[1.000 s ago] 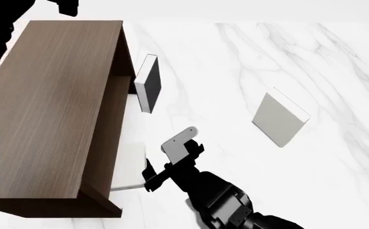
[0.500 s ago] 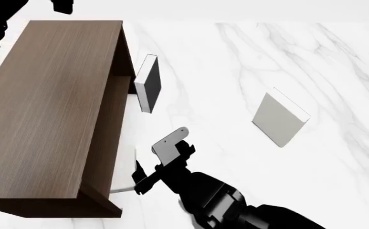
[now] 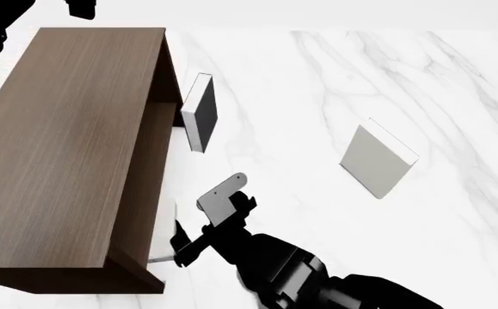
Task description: Pick up the book on the right and place it under the cabinet shelf.
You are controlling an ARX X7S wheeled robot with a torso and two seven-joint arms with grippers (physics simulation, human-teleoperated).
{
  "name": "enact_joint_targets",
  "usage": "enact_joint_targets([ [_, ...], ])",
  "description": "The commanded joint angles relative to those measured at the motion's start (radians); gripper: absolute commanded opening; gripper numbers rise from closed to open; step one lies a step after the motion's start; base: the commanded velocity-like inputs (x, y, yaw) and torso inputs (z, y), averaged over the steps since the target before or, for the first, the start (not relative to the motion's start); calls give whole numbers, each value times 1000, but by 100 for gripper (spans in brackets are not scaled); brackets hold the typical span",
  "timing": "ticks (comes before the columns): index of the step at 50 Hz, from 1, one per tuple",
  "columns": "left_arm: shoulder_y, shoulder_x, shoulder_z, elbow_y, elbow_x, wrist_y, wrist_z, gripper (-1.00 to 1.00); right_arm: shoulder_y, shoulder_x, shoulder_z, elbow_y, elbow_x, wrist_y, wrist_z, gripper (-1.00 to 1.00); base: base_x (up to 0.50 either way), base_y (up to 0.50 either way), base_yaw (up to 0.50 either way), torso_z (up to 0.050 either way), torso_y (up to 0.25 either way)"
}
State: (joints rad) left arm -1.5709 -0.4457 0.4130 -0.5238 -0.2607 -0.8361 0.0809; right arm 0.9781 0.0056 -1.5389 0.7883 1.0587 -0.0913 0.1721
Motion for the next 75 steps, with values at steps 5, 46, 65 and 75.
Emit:
enact_joint_targets([
  [5,3,-2,-1,3,-2,0,-1,100,19,-5,-1,17,5,-8,-9,100,0,0,0,0,0],
  [46,7,7,-7,6,-12,16,-6,100,261,467,51,-690,97,194,365,100,0,0,0,0,0],
  [65,6,25,-20,-24,-19,35,-15,100,289,545,58,-820,136,249,431,100,0,0,0,0,51],
  [75,4,26,-24,-18,-24,27,-19,100,283,557,61,-833,136,247,438,100,0,0,0,0,250],
])
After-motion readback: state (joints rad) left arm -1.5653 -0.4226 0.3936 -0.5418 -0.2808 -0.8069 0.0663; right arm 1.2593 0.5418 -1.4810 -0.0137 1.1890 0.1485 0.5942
